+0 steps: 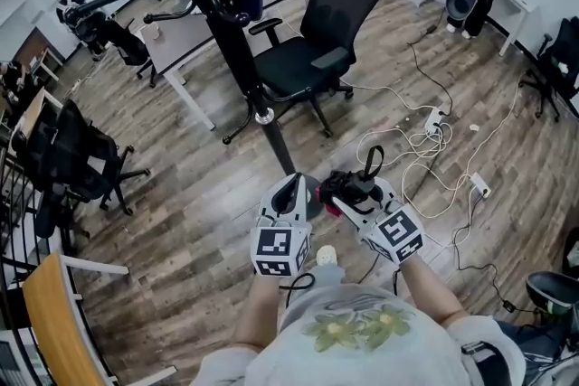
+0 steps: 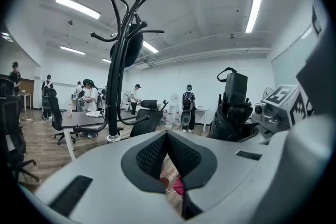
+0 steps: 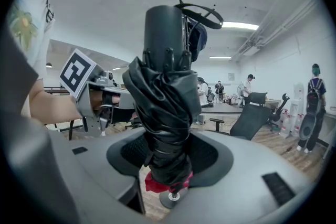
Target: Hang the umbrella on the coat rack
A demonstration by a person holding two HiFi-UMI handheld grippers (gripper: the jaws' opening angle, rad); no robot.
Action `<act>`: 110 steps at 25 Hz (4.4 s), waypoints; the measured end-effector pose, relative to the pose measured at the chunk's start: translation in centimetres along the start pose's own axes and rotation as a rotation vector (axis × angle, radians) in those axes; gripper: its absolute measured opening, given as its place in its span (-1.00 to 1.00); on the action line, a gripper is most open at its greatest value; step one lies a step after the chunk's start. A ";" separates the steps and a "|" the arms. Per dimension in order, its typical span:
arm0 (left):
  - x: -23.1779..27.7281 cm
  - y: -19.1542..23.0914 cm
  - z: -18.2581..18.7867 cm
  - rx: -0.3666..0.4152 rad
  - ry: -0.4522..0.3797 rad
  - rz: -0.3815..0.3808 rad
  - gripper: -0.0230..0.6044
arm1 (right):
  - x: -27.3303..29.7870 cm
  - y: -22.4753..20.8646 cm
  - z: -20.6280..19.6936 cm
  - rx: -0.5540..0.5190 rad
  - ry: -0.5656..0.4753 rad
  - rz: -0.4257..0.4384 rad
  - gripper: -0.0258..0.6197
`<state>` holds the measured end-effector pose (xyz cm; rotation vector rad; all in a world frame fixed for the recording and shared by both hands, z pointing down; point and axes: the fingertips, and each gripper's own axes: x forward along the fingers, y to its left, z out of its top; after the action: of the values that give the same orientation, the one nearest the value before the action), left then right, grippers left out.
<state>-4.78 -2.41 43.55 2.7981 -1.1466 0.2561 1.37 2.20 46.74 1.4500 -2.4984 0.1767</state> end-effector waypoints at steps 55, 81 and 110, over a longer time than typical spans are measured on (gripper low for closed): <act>11.2 11.8 -0.6 -0.124 0.077 0.322 -0.92 | 19.6 -11.7 -5.0 -0.112 0.304 0.481 -0.26; 10.5 12.8 -2.0 -0.151 0.115 0.383 -0.92 | 21.3 -12.7 -9.2 -0.048 0.401 0.510 -0.26; 9.9 12.5 -2.9 -0.158 0.138 0.404 -0.92 | 21.9 -12.7 -11.9 -0.007 0.454 0.527 -0.26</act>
<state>-6.96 -17.54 48.73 2.3539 -1.6099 0.3660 3.78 -19.74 63.87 0.6184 -2.4155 0.5232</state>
